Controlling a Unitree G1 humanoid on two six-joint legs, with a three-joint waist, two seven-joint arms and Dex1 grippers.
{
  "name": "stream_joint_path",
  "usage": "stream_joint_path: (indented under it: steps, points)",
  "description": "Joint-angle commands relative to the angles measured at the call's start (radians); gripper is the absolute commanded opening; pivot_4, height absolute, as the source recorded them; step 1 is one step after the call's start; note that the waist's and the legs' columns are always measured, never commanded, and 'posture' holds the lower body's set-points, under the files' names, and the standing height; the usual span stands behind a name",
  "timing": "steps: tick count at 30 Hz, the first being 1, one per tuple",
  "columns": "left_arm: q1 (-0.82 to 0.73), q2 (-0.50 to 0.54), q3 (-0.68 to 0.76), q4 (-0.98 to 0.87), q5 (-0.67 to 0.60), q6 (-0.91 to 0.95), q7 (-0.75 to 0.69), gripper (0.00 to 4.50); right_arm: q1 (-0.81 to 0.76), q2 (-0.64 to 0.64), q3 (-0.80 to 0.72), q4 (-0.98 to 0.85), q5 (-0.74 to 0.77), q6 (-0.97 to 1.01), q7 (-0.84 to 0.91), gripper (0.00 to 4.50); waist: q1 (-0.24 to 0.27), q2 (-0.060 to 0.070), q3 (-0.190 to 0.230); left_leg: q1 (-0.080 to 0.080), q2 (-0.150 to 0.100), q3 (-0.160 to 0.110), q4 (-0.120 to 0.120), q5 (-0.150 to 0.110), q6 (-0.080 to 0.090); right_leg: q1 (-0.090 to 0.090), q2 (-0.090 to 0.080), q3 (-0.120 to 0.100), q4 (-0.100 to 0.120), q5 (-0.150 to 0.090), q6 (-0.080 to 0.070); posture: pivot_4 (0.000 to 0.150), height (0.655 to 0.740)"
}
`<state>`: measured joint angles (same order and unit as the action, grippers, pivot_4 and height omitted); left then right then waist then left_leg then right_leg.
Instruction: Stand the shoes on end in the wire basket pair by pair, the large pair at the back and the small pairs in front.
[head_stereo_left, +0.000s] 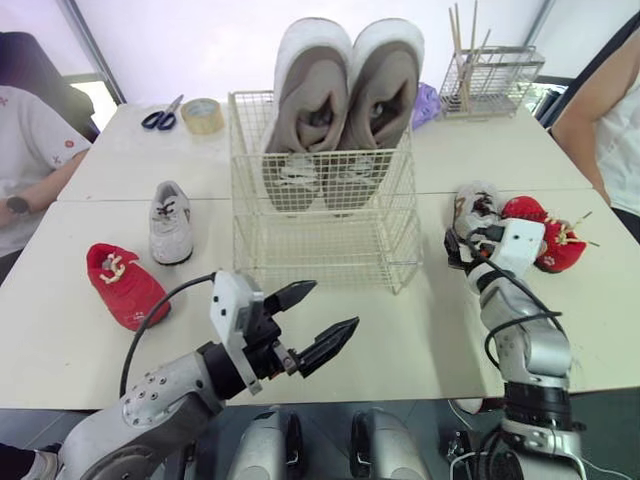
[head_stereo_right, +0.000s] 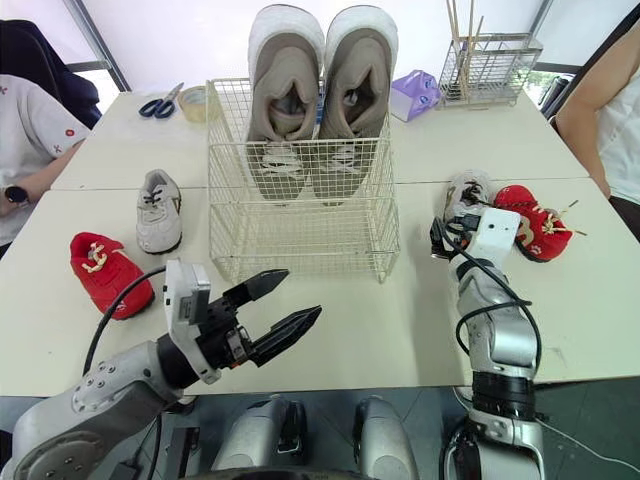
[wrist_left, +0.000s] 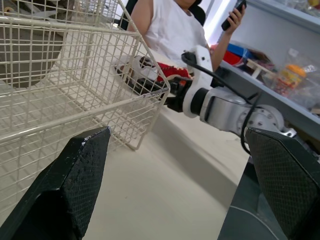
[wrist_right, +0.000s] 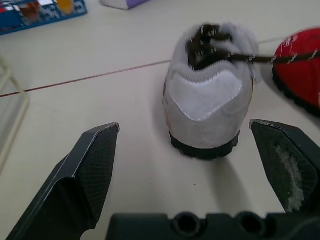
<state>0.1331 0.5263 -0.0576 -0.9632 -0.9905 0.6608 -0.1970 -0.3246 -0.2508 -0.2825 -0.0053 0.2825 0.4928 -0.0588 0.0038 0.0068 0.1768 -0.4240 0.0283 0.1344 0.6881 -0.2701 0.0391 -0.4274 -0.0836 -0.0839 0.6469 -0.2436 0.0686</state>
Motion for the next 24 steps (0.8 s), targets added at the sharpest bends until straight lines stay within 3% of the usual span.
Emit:
stream_joint_path:
  steps: [1, 13, 16, 19, 22, 24]
  points:
    - [0.011, 0.014, 0.025, -0.045, 0.003, -0.025, -0.004, 4.47, -0.059, 0.018, -0.032, 0.081, -0.010, -0.058, -0.026, 4.50, 0.000, 0.000, 0.000, 0.000, 0.000, 0.000, 0.000, 0.000, 0.000, 0.000, 0.000, 0.000, 0.000, 0.000, 0.000, 0.150, 0.7400]
    - [0.029, 0.036, 0.028, -0.063, -0.001, -0.019, 0.020, 4.47, -0.325, 0.041, -0.104, 0.591, -0.002, -0.323, -0.067, 4.50, -0.022, 0.000, 0.000, 0.001, 0.000, 0.000, -0.002, 0.000, 0.000, 0.000, 0.000, 0.000, -0.001, 0.002, 0.003, 0.150, 0.7400]
    - [0.028, 0.042, 0.037, -0.069, -0.012, -0.022, 0.028, 4.50, -0.348, 0.035, -0.104, 0.669, -0.017, -0.364, -0.080, 3.65, -0.021, 0.000, 0.000, 0.001, 0.000, 0.000, -0.003, 0.000, 0.000, 0.000, 0.000, 0.000, -0.001, 0.002, 0.003, 0.150, 0.7400]
    - [0.036, 0.043, 0.046, -0.072, -0.023, -0.029, 0.031, 4.50, -0.340, 0.040, -0.085, 0.689, -0.029, -0.368, -0.070, 2.27, -0.023, -0.001, -0.001, 0.001, 0.000, 0.000, -0.003, 0.000, 0.000, 0.000, 0.000, 0.000, -0.001, 0.002, 0.003, 0.150, 0.7400]
    - [0.047, 0.048, 0.055, -0.075, -0.035, -0.033, 0.020, 4.50, -0.335, 0.052, -0.083, 0.680, -0.030, -0.363, -0.081, 1.55, -0.023, -0.004, -0.003, 0.003, 0.000, 0.000, -0.003, 0.000, -0.001, 0.002, 0.000, 0.000, -0.001, 0.002, 0.003, 0.150, 0.7400]
    - [0.056, 0.048, 0.063, -0.079, -0.080, -0.040, 0.022, 4.50, -0.333, 0.029, -0.057, 0.643, -0.063, -0.405, -0.066, 1.43, -0.023, -0.004, -0.003, 0.003, 0.000, 0.000, -0.003, 0.000, -0.001, 0.002, 0.000, 0.000, -0.001, 0.001, 0.002, 0.150, 0.7400]
